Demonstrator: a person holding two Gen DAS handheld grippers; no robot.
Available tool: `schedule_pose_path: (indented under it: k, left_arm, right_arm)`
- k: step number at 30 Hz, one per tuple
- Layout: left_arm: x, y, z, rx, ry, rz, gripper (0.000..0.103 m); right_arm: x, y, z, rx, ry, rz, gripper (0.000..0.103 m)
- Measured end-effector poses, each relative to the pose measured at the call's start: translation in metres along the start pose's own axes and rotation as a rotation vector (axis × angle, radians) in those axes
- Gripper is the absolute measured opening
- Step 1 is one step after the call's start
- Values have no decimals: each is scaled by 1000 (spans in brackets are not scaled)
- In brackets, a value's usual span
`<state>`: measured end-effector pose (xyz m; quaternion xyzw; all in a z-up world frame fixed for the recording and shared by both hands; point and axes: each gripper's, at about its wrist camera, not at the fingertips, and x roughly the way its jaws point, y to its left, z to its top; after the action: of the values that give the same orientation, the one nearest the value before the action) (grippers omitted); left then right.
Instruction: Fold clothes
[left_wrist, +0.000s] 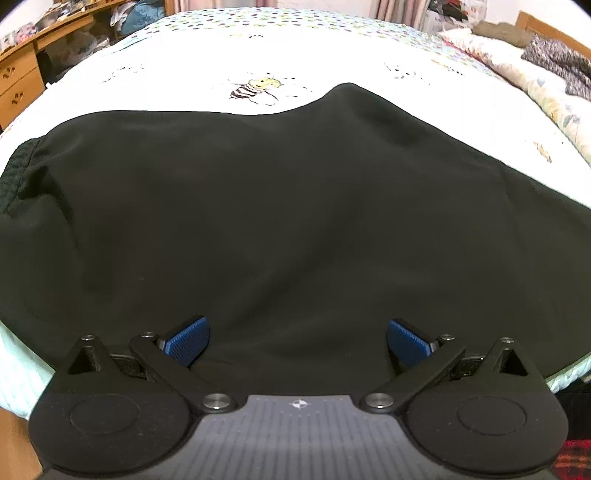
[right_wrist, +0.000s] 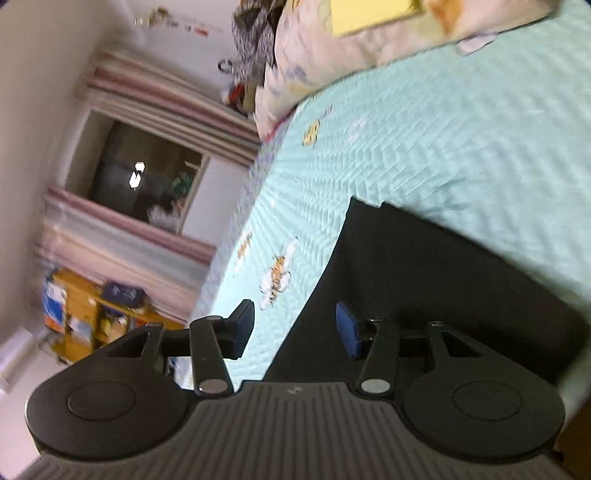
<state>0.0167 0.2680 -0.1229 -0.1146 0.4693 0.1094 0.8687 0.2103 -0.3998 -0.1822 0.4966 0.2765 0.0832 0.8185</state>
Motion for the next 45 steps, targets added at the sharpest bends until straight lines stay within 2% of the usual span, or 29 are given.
schedule_pose_path:
  k: [1, 2, 3, 4, 7, 10, 11, 12, 14, 15, 17, 18, 21, 25, 28, 29, 30, 31, 32, 35, 37, 38, 39, 40, 41, 43, 45]
  left_arm:
    - [-1, 2, 0, -11, -3, -9, 102]
    - [-2, 6, 0, -27, -8, -23, 102]
    - [-3, 9, 0, -44, -15, -38, 102]
    - [-5, 12, 0, -64, -28, -54, 102]
    - [-14, 23, -2, -126, -71, -108, 102]
    - [-29, 34, -7, -195, -126, -207, 99]
    - [-33, 38, -8, -212, -150, -236, 99]
    - [-37, 43, -7, -217, -178, -227, 99]
    - [-44, 51, -6, -228, -233, -210, 100]
    - [-45, 57, -5, -237, -252, -190, 101]
    - [-31, 81, -4, -304, -212, -117, 99]
    - [-25, 95, -5, -347, -195, -109, 93]
    - [-35, 124, -12, -474, -253, -256, 93]
    - [-52, 141, -3, -478, -351, -304, 93]
    - [-40, 161, 6, -447, -308, -227, 91]
    - [-34, 172, 6, -455, -281, -188, 64]
    - [-31, 186, 3, -489, -261, -176, 24]
    - [-28, 200, 1, -523, -241, -165, 8]
    - [-26, 211, -2, -553, -227, -159, 3]
    - [-34, 225, -11, -597, -250, -201, 3]
    - [-41, 225, -14, -598, -264, -202, 3]
    - [-46, 223, -13, -603, -275, -215, 16]
    - [-49, 221, -11, -601, -297, -255, 38]
    - [-54, 218, -7, -593, -318, -292, 46]
    - [-58, 211, -1, -557, -337, -309, 53]
    - [-60, 195, 18, -461, -335, -290, 56]
    - [-49, 192, 34, -403, -297, -194, 59]
  right_arm:
    - [6, -5, 2, -5, 1, -58, 48]
    - [8, -11, 3, 19, -8, -73, 30]
    - [8, -18, 5, 46, -18, -84, 21]
    - [9, -24, 7, 73, -28, -94, 21]
    - [-6, -13, 1, 26, -93, -106, 29]
    - [-26, 4, -18, -69, -143, -31, 41]
    - [-29, 7, -27, -86, -125, 10, 50]
    - [-31, 9, -36, -101, -102, 53, 54]
    - [-28, 10, -54, -113, -25, 113, 56]
    - [-27, 10, -62, -120, 6, 114, 56]
    - [-19, 4, -74, -140, 58, 32, 55]
    - [-17, 0, -77, -149, 55, 5, 47]
    - [-17, 0, -77, -157, 46, -39, 47]
    - [-19, 16, -79, -195, 55, -99, 53]
    - [-18, 31, -85, -212, 72, -107, 54]
    - [-17, 37, -87, -219, 80, -106, 54]
    - [-17, 43, -89, -226, 87, -105, 54]
    - [-17, 48, -91, -241, 87, -111, 54]
    - [-18, 52, -93, -259, 85, -116, 54]
    - [-18, 59, -98, -295, 88, -134, 55]
    - [-16, 60, -100, -296, 99, -142, 55]
    - [-15, 60, -102, -294, 106, -147, 55]
    - [-13, 62, -103, -295, 112, -147, 55]
    - [-12, 64, -104, -296, 118, -148, 55]
    - [-13, 67, -108, -301, 124, -142, 55]
    - [-13, 73, -113, -320, 138, -133, 55]
    - [-12, 80, -117, -337, 151, -126, 55]
